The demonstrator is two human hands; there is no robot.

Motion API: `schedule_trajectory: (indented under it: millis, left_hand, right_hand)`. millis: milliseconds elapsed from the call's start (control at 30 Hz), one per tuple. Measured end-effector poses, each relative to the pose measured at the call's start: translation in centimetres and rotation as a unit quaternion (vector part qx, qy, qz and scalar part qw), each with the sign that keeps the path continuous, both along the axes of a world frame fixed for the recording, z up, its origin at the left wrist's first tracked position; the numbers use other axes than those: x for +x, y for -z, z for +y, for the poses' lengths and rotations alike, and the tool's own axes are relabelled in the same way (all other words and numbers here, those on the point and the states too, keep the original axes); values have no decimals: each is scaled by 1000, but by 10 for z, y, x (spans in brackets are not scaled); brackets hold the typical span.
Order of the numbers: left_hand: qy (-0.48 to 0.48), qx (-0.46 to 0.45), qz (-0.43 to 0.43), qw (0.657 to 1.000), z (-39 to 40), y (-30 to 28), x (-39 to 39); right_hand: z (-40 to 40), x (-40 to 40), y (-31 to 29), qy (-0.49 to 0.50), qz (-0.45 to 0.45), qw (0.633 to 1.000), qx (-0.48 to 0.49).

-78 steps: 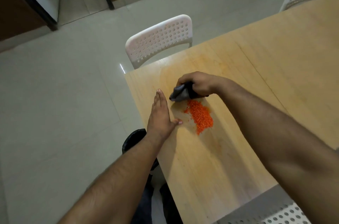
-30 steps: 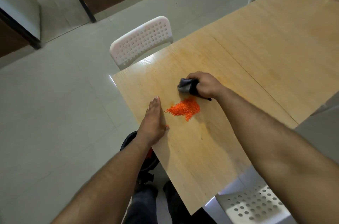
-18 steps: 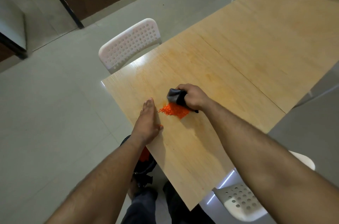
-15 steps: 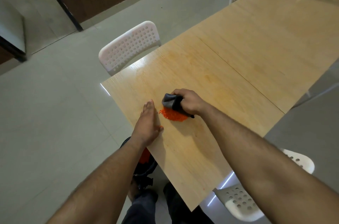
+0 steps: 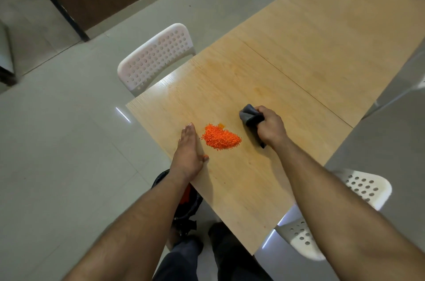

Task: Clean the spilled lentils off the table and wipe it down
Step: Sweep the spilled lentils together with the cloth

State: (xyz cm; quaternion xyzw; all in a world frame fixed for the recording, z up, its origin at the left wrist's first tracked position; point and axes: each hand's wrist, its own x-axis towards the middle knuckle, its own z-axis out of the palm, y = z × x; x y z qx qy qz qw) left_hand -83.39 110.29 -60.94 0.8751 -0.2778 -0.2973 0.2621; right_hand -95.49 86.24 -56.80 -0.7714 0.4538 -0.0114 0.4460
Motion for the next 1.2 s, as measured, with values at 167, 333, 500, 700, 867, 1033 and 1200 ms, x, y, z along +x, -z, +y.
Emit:
schedule_trajectory:
  millis: [167, 333, 500, 700, 867, 1033, 1200]
  left_hand:
    - [13, -6, 2, 1000, 2, 0, 1]
    - [38, -8, 11, 999, 6, -2, 7]
    - [80, 6, 23, 997, 17, -5, 23]
    - [90, -9, 12, 996, 17, 0, 23]
    - [104, -18, 10, 994, 20, 1, 26]
    - [117, -14, 4, 993, 21, 3, 25]
    - [138, -12, 1, 990, 27, 5, 25]
  right_hand:
    - [66, 3, 16, 45, -40, 998, 8]
    - [99, 16, 30, 92, -85, 989, 84]
    - [106, -9, 20, 218, -99, 971, -7]
    - [140, -22, 20, 237, 13, 967, -93]
    - [183, 5, 21, 214, -10, 975, -62]
    - [195, 11, 11, 213, -84, 974, 1]
    - [200, -38, 8, 321, -97, 941, -46]
